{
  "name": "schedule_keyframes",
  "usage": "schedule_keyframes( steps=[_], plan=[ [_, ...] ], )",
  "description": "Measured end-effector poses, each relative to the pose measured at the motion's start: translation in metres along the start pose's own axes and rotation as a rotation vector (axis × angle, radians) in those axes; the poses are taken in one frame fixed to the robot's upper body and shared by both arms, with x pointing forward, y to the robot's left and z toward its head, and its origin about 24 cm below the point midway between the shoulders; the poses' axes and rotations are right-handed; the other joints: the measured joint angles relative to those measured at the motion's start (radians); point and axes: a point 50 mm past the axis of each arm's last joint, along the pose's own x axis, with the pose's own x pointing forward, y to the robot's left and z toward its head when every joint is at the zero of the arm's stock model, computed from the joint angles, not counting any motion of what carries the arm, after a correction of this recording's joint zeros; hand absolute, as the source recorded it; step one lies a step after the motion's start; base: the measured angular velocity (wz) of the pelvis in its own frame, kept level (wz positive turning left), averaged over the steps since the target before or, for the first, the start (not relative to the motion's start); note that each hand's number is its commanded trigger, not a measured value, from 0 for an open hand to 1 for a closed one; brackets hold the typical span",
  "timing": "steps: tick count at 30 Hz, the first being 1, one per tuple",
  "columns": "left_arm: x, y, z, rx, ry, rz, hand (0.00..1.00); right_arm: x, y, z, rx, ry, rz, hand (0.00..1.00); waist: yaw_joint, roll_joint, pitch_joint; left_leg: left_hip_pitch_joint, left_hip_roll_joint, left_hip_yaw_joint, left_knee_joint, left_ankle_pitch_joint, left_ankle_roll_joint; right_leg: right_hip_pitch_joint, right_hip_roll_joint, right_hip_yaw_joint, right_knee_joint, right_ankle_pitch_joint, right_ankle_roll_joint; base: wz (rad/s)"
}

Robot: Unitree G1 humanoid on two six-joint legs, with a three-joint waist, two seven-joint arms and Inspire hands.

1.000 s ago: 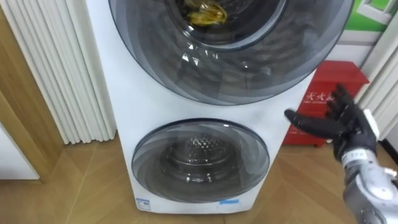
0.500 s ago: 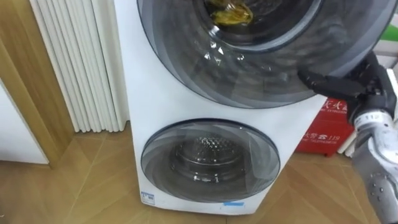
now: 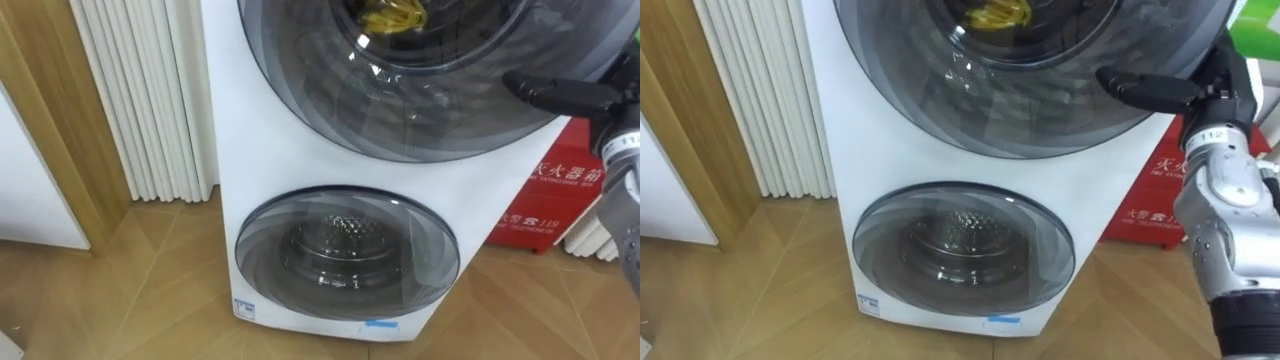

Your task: Pick clothes from washing machine

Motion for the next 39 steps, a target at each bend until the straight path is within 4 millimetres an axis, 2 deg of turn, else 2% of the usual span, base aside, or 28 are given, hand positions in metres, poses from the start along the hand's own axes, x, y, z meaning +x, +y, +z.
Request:
schedule_keyframes(
  steps=[3,9,15,17,20,23,26,28,32,36,39],
  plan=[
    [0.000,0.001,0.001,0.000,-0.008,0.004,0.00,0.000,0.001,0.002,-0.003,-0.008,0.005,0.00,-0.002,0.000,-0.0001,-0.004,0.001,0.003,0.000,0.000,0.000,-0.004,0.000,-0.007,0.000,0.000,0.000,0.00],
    [0.000,0.002,0.003,0.009,-0.013,0.006,0.00,-0.007,0.009,0.011,-0.080,-0.068,0.047,0.00,-0.024,0.003,-0.0020,-0.007,0.001,0.011,-0.001,0.000,0.000,-0.011,0.000,0.010,0.000,0.000,0.000,-0.06],
    [0.000,-0.001,0.002,0.031,-0.019,-0.004,0.00,-0.042,0.014,0.006,-0.148,-0.130,0.158,0.00,-0.024,0.015,-0.0057,0.034,0.006,0.030,-0.017,0.000,0.000,0.001,0.003,0.041,0.001,0.000,0.000,-0.24],
    [0.000,-0.002,0.006,0.043,-0.037,-0.008,0.00,-0.057,0.014,0.001,-0.193,-0.152,0.195,0.00,-0.024,0.021,-0.0035,0.050,0.009,0.035,-0.030,0.000,0.000,0.009,0.007,0.066,0.000,0.000,0.000,-0.23],
    [0.000,-0.001,0.011,0.040,-0.065,-0.006,0.00,-0.070,0.014,-0.008,-0.211,-0.137,0.231,0.00,-0.024,0.024,-0.0032,0.061,0.012,0.057,-0.040,0.000,0.000,0.012,0.010,0.071,0.000,0.000,0.000,-0.12],
    [0.000,-0.001,0.011,0.040,-0.067,-0.002,0.00,-0.095,0.015,-0.030,-0.197,-0.060,0.274,0.00,-0.025,0.026,-0.0043,0.061,0.014,0.064,-0.044,0.000,0.000,0.006,0.011,0.077,0.000,0.000,0.000,-0.01],
    [0.000,-0.005,0.008,0.052,-0.054,-0.009,0.00,-0.111,0.020,-0.052,-0.184,0.034,0.346,0.00,-0.027,0.030,-0.0051,0.055,0.014,0.061,-0.045,0.000,0.000,-0.004,0.010,0.088,0.000,0.000,0.000,-0.05],
    [0.000,-0.007,0.007,0.051,-0.049,-0.016,0.00,-0.119,0.024,-0.060,-0.161,0.066,0.378,0.00,-0.029,0.036,-0.0066,0.049,0.014,0.062,-0.044,0.000,0.000,-0.009,0.009,0.090,0.000,0.000,0.000,0.00],
    [-0.001,-0.009,0.001,0.055,-0.028,-0.028,0.00,-0.129,0.026,-0.059,-0.159,0.062,0.408,0.00,-0.030,0.048,-0.0075,0.040,0.013,0.062,-0.043,0.000,0.000,-0.013,0.007,0.090,0.000,0.000,0.000,0.00],
    [-0.002,-0.014,-0.001,0.057,-0.023,-0.040,0.00,-0.142,0.031,-0.063,-0.121,0.078,0.455,0.00,-0.037,0.061,-0.0030,0.041,0.014,0.079,-0.039,-0.001,-0.001,-0.014,0.008,0.092,0.001,0.000,0.000,-0.08],
    [-0.002,-0.019,0.000,0.056,-0.024,-0.051,0.00,-0.149,0.035,-0.067,-0.090,0.093,0.492,0.00,-0.047,0.076,-0.0055,0.038,0.014,0.085,-0.038,-0.001,-0.001,-0.018,0.007,0.093,0.002,0.000,0.000,-0.05]
  ],
)
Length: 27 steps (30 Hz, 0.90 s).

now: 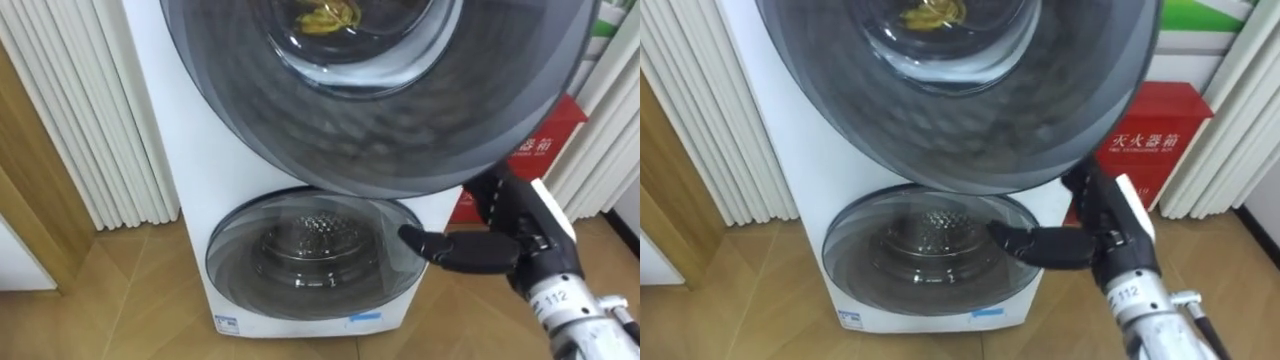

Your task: Pick clothes from washing machine

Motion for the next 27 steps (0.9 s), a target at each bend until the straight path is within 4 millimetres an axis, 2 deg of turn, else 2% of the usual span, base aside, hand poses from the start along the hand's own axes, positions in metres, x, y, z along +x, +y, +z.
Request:
schedule_keyframes(
  steps=[1,2,7,15,18,22,27],
  plan=[
    [0.000,-0.001,0.000,0.008,0.000,-0.003,0.00,-0.003,0.002,-0.004,0.021,0.014,0.003,0.00,-0.005,0.006,-0.0043,0.001,-0.001,0.000,0.001,0.000,0.000,0.002,0.000,0.000,0.000,0.000,0.000,0.00],
    [0.000,-0.002,-0.001,0.015,-0.001,-0.006,0.00,-0.005,0.003,-0.006,0.027,0.022,0.003,0.00,-0.007,0.008,-0.0050,0.003,-0.001,0.000,0.001,0.000,0.000,0.004,0.000,0.001,0.000,0.000,0.000,0.00],
    [-0.001,-0.004,0.003,0.016,-0.018,-0.013,0.00,-0.011,0.007,-0.013,0.066,0.050,0.000,0.00,-0.022,0.024,0.0004,0.006,-0.001,0.003,0.005,0.000,0.000,0.007,0.001,0.001,0.000,0.000,0.000,0.00],
    [-0.001,-0.011,0.008,0.048,-0.044,-0.033,0.00,-0.010,0.020,-0.015,0.104,0.051,0.025,0.00,-0.034,0.022,0.0014,0.007,0.000,0.014,0.006,0.000,0.000,0.005,0.003,0.019,0.000,0.000,0.000,-0.03],
    [-0.002,-0.013,0.010,0.069,-0.054,-0.041,0.00,-0.007,0.023,-0.012,0.117,0.038,0.038,0.00,-0.030,0.021,0.0020,0.003,0.000,0.020,0.005,0.000,0.000,-0.004,0.003,0.025,0.003,0.000,0.000,-0.07],
    [-0.001,-0.013,0.013,0.066,-0.075,-0.046,0.00,-0.005,0.029,0.008,0.105,-0.046,0.080,0.00,-0.016,0.020,0.0025,-0.004,0.002,0.025,0.001,0.000,-0.001,-0.022,0.005,0.029,0.013,0.000,0.000,-0.06],
    [-0.001,-0.017,0.011,0.097,-0.078,-0.064,0.00,-0.004,0.031,0.013,0.104,-0.067,0.092,0.00,-0.008,0.021,0.0037,0.004,0.004,0.033,-0.007,0.000,-0.002,-0.027,0.008,0.042,0.017,0.000,0.000,-0.10]
  ],
)
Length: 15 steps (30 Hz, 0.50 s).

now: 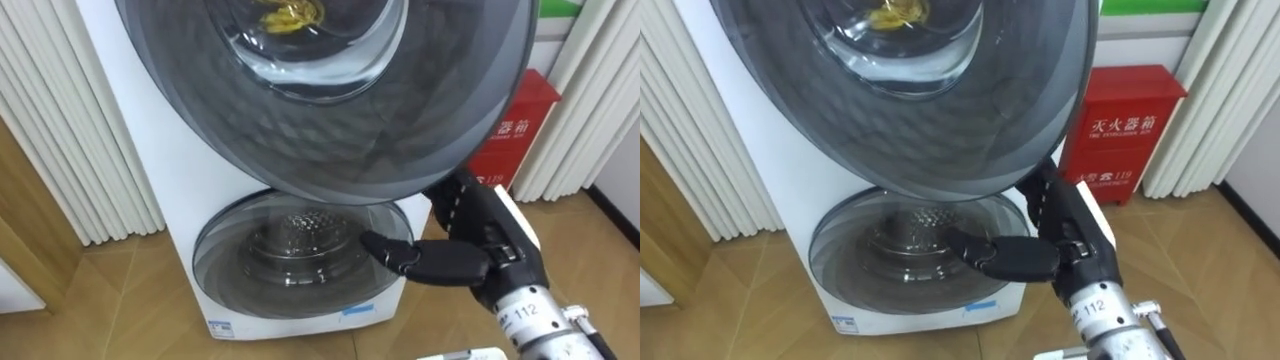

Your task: Pick clothes from washing machine

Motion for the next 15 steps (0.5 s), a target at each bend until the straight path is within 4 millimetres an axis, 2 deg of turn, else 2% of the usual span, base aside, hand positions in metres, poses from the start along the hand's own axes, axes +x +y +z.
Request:
schedule_keyframes(
  steps=[4,7,15],
  plan=[
    [0.000,0.001,0.003,-0.001,-0.025,0.002,0.00,0.000,0.003,0.014,-0.012,-0.057,-0.009,0.00,0.005,-0.006,-0.0025,-0.020,0.000,-0.003,0.002,0.002,-0.002,-0.025,0.002,0.008,0.003,0.000,0.000,-0.07],
    [0.001,0.001,0.002,0.007,-0.021,-0.002,0.00,0.002,0.003,0.017,-0.012,-0.072,-0.008,0.00,0.007,-0.013,-0.0024,-0.019,0.002,-0.003,0.002,0.002,-0.003,-0.027,0.004,0.010,0.003,0.000,0.000,-0.08],
    [0.001,0.002,0.002,0.021,-0.024,0.001,0.00,0.009,0.003,0.023,-0.057,-0.096,-0.051,0.00,0.046,-0.031,-0.0004,-0.016,0.010,-0.010,0.001,0.006,-0.009,-0.033,0.012,0.010,0.002,0.005,-0.008,-0.10]
  ],
)
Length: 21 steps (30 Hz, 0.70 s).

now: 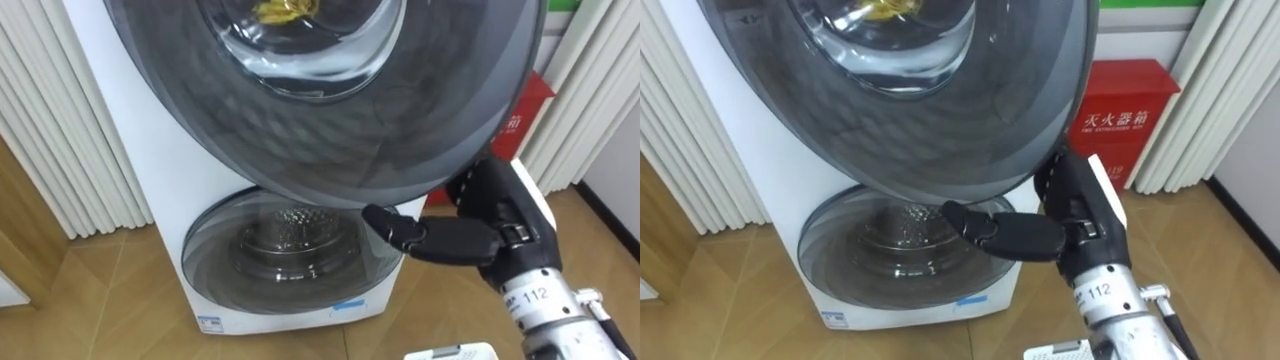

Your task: Pick clothes from washing machine

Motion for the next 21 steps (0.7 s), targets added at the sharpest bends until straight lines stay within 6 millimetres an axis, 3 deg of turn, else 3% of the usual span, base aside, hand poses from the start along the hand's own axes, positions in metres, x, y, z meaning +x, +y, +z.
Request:
schedule_keyframes(
  steps=[6,8,15,21],
  plan=[
    [0.002,0.003,0.007,0.019,-0.019,0.005,0.00,0.013,0.008,0.015,0.014,-0.075,0.028,0.00,0.012,-0.007,-0.0016,-0.012,0.013,0.002,0.001,0.008,-0.013,-0.014,0.012,-0.010,0.001,0.009,-0.015,-0.04],
    [0.003,0.006,0.013,0.019,-0.033,0.010,0.00,0.019,0.017,0.033,0.012,-0.161,0.072,0.00,0.012,-0.010,-0.0021,-0.019,0.018,0.001,0.006,0.010,-0.017,-0.017,0.014,-0.026,0.000,0.012,-0.019,0.03],
    [0.005,0.012,0.021,0.036,-0.052,-0.002,0.00,0.016,0.039,0.033,0.027,-0.158,0.197,0.00,0.010,-0.013,-0.0029,-0.023,0.029,-0.003,0.014,0.021,-0.034,-0.017,0.018,-0.056,-0.002,0.018,-0.046,-0.02],
    [0.005,0.018,0.018,0.043,-0.042,0.006,0.00,0.013,0.053,0.034,0.026,-0.161,0.331,0.00,0.010,-0.031,-0.0110,-0.037,0.040,-0.024,0.021,0.031,-0.048,-0.017,0.027,-0.078,-0.002,0.021,-0.060,0.09]
  ],
)
